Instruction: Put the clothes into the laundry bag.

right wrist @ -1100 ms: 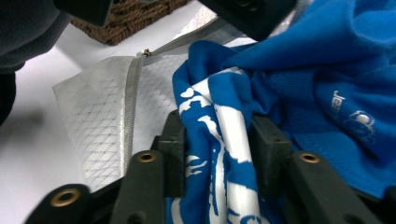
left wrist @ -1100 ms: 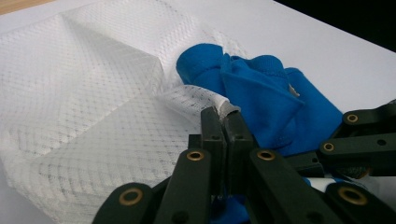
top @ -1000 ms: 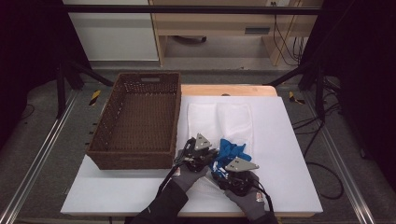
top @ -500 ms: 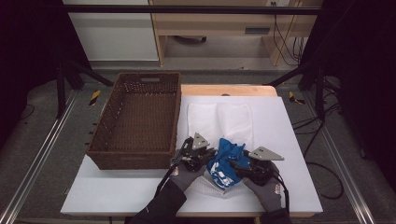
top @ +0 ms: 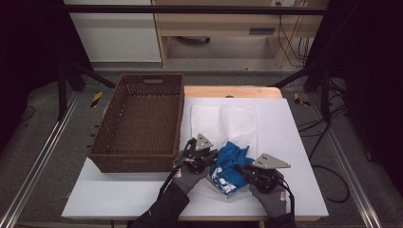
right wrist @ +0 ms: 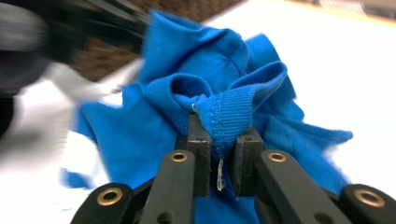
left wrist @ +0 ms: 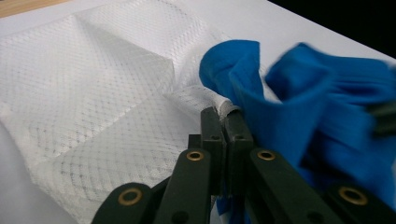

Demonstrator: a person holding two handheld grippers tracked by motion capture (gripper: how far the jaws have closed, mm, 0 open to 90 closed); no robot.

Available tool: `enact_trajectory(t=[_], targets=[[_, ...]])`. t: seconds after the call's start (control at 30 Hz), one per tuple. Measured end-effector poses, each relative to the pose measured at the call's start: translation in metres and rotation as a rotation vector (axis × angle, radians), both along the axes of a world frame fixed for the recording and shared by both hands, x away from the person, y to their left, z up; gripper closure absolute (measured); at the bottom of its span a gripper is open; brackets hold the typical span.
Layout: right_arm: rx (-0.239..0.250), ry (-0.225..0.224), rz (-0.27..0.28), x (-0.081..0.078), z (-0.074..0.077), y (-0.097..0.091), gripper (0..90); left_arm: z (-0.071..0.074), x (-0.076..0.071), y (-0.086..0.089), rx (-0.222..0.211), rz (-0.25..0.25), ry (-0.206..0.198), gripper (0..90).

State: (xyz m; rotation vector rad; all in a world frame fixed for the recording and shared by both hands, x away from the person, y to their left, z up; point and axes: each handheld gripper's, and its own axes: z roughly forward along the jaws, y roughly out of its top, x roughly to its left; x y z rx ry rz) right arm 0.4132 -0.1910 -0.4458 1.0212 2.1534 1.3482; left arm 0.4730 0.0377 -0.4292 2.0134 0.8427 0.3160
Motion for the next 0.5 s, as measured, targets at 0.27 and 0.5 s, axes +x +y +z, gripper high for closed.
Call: enact_trajectory(t=[0.27, 0.5], targets=[[-0.069, 0.041, 0.109, -0.004, -0.008, 0.04, 80.8, 0.022, -0.008, -0.004, -0.021, -0.01, -0.043, 89.0], [-0.114, 0.082, -0.039, 0.024, -0.028, 0.057, 74.4, 0.019, -0.014, -0.002, -0.004, -0.013, -0.067, 89.0]])
